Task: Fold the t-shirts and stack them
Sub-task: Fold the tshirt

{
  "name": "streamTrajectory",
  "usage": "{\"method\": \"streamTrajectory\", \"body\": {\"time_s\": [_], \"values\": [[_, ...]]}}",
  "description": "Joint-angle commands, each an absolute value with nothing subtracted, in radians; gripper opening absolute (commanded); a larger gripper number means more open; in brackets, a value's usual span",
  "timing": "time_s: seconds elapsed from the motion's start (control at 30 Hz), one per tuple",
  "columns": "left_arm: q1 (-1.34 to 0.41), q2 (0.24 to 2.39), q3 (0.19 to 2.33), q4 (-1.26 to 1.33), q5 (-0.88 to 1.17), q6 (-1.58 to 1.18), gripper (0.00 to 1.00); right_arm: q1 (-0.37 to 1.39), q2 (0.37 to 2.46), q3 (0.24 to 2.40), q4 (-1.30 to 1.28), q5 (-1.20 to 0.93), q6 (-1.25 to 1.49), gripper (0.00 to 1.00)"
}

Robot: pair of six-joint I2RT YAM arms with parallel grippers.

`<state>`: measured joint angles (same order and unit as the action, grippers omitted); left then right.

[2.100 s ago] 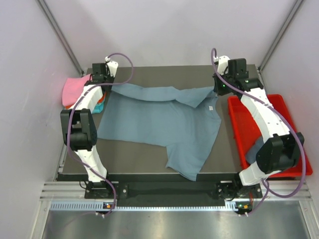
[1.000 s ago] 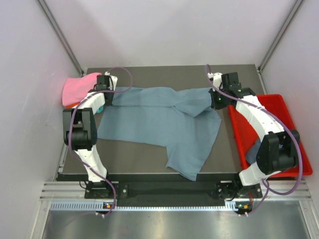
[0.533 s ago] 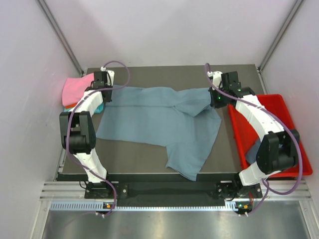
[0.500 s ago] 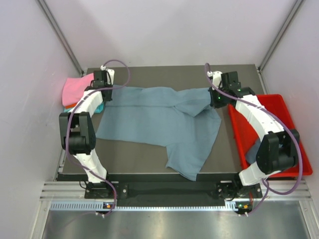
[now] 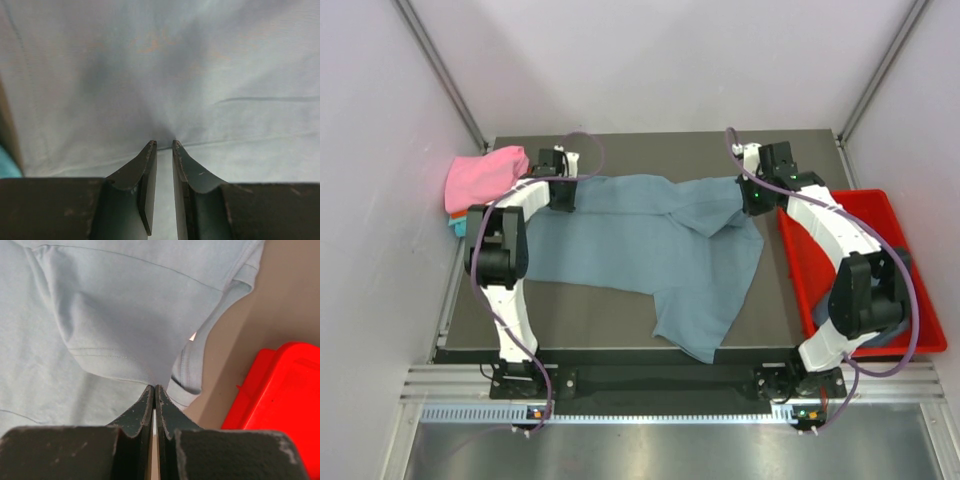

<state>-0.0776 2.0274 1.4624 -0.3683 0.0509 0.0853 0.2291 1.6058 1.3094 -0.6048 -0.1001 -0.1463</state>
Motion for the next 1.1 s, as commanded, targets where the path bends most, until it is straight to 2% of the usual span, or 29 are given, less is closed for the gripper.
{"method": "streamTrajectory", "body": {"time_s": [0.0,0.37,0.87,1.07], "values": [[-0.071,2.06,1.532,-0.364,0.065,0.049,0.24,0.244,1.614,1.344,-0.552,-0.046,-0.163,0.0],[-0.069,2.14,1.6,-0.399,0.038,0.061,0.24,0.229,1.603,1.322,-0.584,-0.034,-0.161,0.0],[-0.069,2.128,1.595,-0.414,0.009,0.071,0.22,0.351,1.603,1.551,-0.629,-0.299,-0.069,0.0],[-0.069,2.123,1.597,-0.41,0.009,0.072,0.22,0.324,1.58,1.425,-0.62,-0.262,-0.061,0.0]]}}
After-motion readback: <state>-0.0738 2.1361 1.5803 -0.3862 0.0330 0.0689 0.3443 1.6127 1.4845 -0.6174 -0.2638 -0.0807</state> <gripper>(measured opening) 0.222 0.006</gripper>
